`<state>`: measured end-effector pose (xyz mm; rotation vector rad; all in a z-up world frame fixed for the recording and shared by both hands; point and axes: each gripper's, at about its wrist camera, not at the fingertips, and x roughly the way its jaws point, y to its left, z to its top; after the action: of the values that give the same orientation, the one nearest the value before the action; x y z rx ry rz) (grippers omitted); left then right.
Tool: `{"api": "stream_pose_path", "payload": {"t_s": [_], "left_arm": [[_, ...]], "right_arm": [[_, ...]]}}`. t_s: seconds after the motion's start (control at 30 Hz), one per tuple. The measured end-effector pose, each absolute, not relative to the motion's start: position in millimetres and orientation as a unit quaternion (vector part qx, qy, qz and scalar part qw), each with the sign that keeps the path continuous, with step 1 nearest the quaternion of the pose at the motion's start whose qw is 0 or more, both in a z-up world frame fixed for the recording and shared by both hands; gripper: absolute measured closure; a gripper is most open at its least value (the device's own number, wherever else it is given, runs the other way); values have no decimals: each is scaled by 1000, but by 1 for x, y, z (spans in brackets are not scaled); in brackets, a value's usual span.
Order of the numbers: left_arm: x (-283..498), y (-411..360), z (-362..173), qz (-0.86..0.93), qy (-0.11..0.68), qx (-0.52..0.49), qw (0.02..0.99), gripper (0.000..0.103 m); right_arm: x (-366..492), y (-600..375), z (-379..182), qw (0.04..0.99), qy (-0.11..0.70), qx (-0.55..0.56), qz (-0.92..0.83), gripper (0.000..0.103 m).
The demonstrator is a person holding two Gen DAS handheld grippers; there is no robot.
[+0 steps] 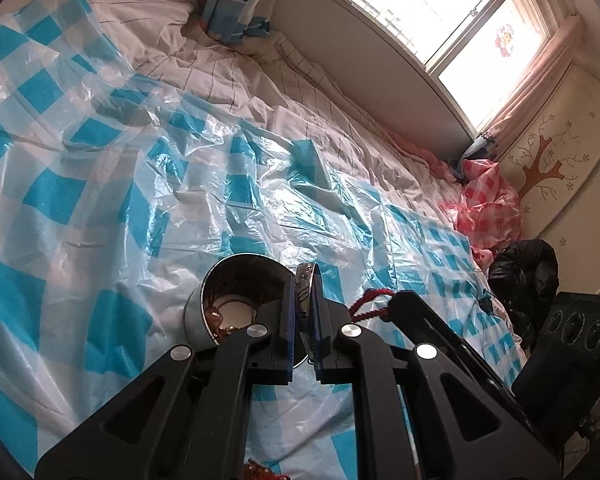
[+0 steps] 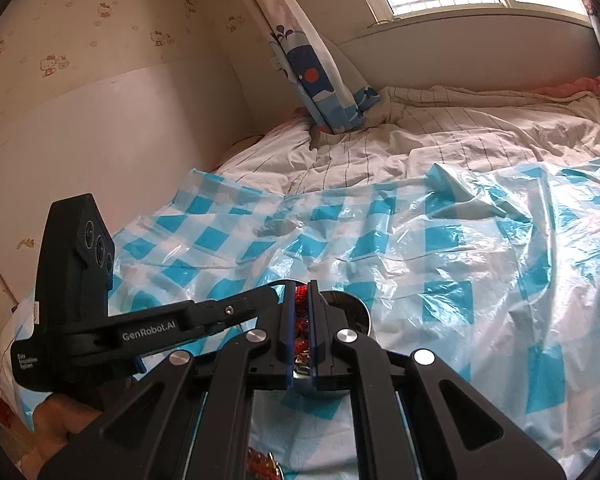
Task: Organize jewelry
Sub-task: 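Carry both held pieces into the silver tin and open both grippers, then withdraw both open grippers from the tin back toward the pile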
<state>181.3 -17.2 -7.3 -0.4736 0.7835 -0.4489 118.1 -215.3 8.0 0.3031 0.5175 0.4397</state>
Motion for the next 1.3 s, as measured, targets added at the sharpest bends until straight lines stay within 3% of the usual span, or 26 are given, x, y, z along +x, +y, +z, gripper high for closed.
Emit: {"api": "stream_pose_path", "payload": {"t_s": [0.5,0.6,0.7,1.3], "left_arm": [[187,-27,-14,-168,395,-164,888,95],[187,-29,-16,-140,403,-133,895,89],[185,-27,-11,-123,392,-113,905,77],[176,-26,-1,-86,374,-61,921,62]], "right_arm": [[146,-200,-11,924,282,137,218,96],[155,-201,-28,917,314,142,203,80],[154,-206,-30,918,314,145,195,76],[152,-210,-32,920,318,142,177,57]]}}
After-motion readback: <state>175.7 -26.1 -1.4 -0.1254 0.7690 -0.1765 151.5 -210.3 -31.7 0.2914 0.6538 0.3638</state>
